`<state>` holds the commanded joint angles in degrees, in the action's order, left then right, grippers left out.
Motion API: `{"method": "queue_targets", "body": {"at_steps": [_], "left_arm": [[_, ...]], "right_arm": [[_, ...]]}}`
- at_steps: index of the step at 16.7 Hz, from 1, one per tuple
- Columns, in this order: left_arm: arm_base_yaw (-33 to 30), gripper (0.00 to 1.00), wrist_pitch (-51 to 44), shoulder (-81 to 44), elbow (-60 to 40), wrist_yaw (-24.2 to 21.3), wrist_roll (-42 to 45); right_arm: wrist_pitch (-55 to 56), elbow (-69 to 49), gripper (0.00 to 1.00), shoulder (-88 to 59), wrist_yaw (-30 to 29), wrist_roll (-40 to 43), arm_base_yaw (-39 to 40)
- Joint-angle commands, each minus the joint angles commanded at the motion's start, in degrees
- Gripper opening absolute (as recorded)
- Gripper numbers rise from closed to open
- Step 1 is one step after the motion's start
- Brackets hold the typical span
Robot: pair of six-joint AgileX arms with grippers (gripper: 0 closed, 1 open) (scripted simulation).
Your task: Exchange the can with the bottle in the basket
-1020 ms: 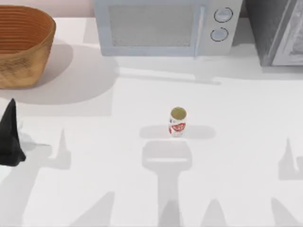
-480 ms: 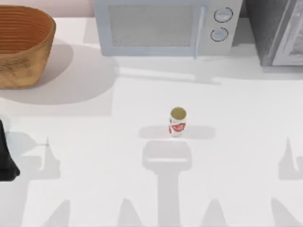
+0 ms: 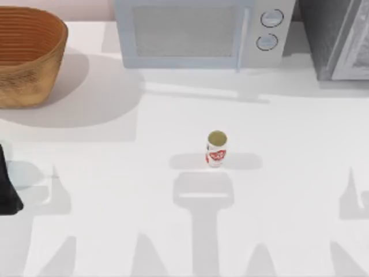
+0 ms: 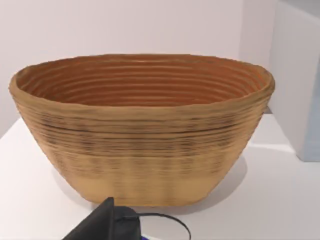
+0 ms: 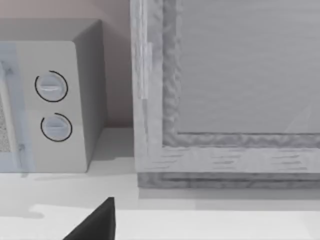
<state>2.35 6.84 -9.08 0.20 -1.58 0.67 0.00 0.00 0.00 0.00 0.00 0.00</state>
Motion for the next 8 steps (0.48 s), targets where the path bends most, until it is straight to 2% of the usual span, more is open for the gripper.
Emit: {"method": "queue_targets", "body": {"at_steps": [8], "left_arm": [[7.5,1.00,29.0,-35.8,-1.1,-8.3,3.0]], "right_arm": [[0.0,0.0,1.00,0.0,0.0,0.0,0.0]]}}
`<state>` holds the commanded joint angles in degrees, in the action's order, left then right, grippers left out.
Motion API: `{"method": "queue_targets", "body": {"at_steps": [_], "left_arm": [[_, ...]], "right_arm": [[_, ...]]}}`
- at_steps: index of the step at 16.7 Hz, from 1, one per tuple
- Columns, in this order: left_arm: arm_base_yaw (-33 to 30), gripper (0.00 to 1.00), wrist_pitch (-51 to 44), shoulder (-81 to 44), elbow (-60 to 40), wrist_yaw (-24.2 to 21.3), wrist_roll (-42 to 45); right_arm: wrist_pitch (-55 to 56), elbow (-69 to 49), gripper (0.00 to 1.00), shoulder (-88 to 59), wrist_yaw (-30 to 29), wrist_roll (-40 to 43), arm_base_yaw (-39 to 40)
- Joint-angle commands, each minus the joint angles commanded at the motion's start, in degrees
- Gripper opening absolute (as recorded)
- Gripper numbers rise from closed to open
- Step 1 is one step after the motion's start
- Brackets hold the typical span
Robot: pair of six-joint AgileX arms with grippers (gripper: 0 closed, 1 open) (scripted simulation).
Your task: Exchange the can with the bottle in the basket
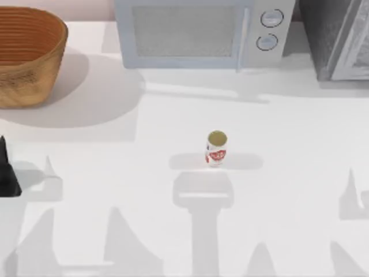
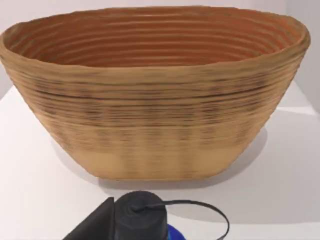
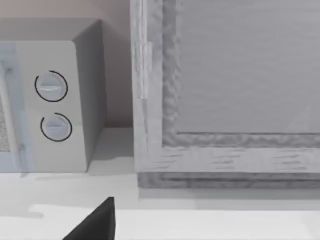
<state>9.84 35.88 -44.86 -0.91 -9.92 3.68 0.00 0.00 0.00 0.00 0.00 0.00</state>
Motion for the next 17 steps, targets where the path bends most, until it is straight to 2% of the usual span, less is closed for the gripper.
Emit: {"method": "queue_targets", "body": {"at_steps": [6,10,13,17], "left_arm": [[5.9,1.00,24.2,-30.3,-1.2,-7.1,2.5],[9.3,1.00,36.3,-46.2,-1.6,-10.4,3.7],[10.9,1.00,41.8,-53.7,-1.6,-11.9,4.2],[11.5,1.00,43.6,-56.0,-1.7,-12.3,4.3]], "right_arm": [[0.0,0.0,1.00,0.0,0.0,0.0,0.0],[0.0,0.0,1.00,0.0,0.0,0.0,0.0],[0.0,0.0,1.00,0.0,0.0,0.0,0.0],[0.0,0.0,1.00,0.0,0.0,0.0,0.0]]}}
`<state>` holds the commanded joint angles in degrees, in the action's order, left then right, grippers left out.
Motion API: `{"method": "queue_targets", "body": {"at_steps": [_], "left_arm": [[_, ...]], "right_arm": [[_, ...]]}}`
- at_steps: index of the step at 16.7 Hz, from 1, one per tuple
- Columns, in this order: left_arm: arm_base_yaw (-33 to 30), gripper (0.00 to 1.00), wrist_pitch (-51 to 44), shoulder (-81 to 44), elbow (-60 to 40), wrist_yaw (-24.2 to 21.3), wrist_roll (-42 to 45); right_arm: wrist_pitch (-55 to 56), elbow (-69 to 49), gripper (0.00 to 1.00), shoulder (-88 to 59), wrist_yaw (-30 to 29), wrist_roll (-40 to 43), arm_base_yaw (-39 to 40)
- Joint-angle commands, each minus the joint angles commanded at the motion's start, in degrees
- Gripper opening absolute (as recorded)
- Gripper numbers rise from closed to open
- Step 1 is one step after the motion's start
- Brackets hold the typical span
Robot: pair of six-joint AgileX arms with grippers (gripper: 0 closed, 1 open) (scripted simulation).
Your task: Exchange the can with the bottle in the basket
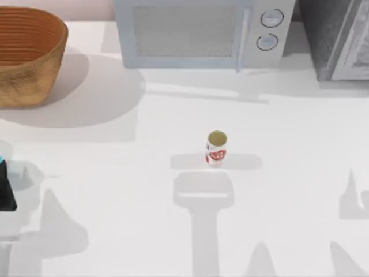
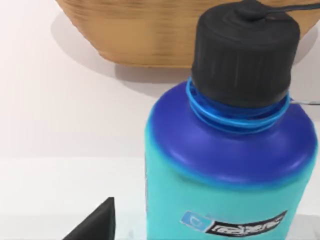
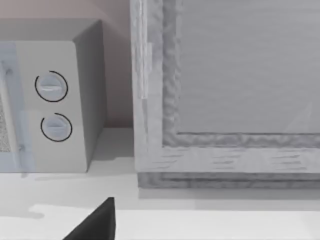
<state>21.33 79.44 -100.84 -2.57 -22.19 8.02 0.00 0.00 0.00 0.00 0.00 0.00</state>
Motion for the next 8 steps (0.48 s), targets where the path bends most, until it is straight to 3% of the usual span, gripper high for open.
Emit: {"method": "queue_targets", "body": {"at_steps": [8], "left_arm": [[-2.4,1.00,0.8,-5.3,-4.8,2.2,-0.8]], "right_arm": [[0.0,0.0,1.00,0.0,0.0,0.0,0.0]]}}
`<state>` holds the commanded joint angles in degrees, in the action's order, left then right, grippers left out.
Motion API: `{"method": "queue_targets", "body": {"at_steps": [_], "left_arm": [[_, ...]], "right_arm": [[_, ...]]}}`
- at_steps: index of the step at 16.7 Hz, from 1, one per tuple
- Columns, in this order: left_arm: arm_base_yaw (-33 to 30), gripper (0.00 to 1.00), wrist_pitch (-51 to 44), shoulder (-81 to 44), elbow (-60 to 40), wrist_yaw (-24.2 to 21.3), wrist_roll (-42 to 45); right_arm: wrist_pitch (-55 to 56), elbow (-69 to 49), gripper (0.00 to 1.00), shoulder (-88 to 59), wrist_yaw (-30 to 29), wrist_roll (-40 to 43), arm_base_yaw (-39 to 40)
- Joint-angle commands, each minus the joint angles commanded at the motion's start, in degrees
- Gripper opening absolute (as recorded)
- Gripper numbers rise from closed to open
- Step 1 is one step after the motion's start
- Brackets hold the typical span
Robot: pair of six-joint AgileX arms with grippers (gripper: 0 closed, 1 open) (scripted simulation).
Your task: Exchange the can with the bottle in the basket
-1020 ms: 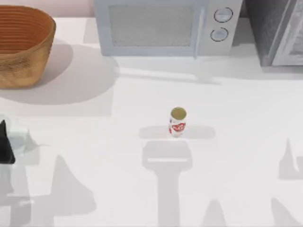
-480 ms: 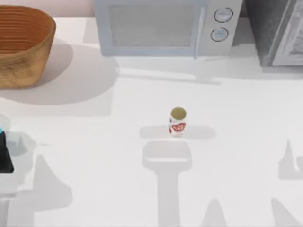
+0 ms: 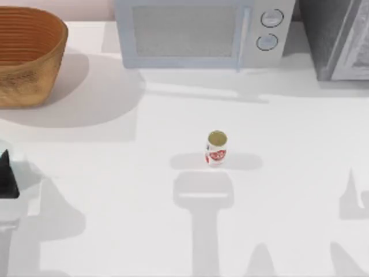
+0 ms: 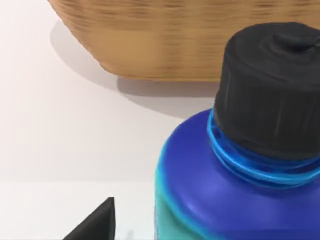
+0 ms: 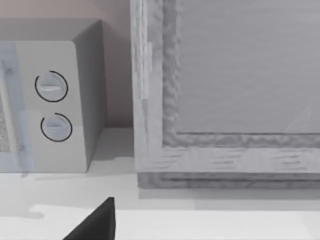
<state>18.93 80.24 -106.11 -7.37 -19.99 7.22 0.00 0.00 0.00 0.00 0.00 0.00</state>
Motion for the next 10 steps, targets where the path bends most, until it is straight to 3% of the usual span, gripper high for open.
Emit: {"method": "queue_targets", "body": {"at_steps": [9,10], "left_arm": [[-3.5,1.00,0.8,-7.9,-7.5,3.2,-1.2],[-3.5,0.92,0.8,-7.9,-7.5,3.2,-1.2]], "right_arm": [[0.0,0.0,1.00,0.0,0.0,0.0,0.0],[0.0,0.0,1.00,0.0,0.0,0.0,0.0]]}}
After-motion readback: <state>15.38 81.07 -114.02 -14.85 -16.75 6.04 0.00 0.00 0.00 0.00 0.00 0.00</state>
